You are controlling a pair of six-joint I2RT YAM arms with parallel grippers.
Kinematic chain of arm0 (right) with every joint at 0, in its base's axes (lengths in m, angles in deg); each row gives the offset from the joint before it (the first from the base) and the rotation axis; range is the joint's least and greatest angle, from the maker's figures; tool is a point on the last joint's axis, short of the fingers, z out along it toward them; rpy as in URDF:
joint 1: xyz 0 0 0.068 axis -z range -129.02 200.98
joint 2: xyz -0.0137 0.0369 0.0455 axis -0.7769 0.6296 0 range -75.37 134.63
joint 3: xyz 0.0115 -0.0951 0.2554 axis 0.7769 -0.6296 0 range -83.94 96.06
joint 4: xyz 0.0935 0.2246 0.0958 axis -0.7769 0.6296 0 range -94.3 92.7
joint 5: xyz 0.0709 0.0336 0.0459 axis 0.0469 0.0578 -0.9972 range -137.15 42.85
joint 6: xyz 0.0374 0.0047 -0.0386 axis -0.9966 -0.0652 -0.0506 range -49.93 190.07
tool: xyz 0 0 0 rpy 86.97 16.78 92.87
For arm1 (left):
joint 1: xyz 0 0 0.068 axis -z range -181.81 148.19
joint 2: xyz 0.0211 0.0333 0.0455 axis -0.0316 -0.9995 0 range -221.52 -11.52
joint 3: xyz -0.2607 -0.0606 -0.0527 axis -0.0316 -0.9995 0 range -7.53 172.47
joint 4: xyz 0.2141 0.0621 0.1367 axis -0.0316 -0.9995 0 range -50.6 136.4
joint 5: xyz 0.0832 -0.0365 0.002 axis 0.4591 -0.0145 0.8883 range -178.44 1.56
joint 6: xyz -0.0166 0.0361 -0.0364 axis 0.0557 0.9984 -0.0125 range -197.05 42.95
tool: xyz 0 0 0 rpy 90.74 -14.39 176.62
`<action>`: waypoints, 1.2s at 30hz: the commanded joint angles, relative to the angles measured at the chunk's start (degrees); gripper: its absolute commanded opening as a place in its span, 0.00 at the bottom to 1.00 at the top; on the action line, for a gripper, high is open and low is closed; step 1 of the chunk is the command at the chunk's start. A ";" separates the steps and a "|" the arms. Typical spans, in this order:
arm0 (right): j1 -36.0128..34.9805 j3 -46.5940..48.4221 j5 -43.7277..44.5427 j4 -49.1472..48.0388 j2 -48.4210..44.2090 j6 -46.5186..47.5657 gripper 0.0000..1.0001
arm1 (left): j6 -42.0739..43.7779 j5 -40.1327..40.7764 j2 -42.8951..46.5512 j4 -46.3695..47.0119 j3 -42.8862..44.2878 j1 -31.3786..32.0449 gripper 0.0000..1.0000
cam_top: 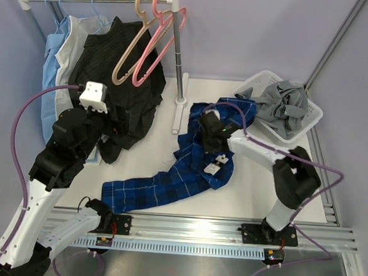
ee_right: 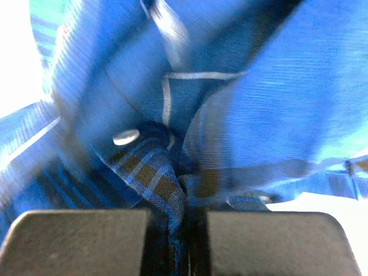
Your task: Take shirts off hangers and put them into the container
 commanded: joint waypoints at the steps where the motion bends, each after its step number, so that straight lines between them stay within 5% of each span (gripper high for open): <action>1: 1.99 8.79 6.23 -1.66 -14.29 5.56 0.00 | 0.86 0.77 0.85 3.84 -0.20 -0.19 0.96; 7: 8.40 32.85 7.91 3.61 -20.37 11.19 0.00 | 0.60 0.68 1.12 4.28 -0.37 -0.19 0.96; 17: 19.65 68.75 13.71 2.40 -9.75 18.84 0.00 | 0.33 -0.73 0.24 4.54 -1.16 -0.19 0.96; 26: 25.80 79.58 14.51 -7.45 -3.33 26.40 0.00 | 0.07 -1.69 -0.11 5.07 -2.22 -0.36 0.96; 36: 33.18 74.75 6.96 -18.35 -1.65 22.28 0.00 | -0.11 -2.31 -0.46 5.68 -3.80 -0.27 0.96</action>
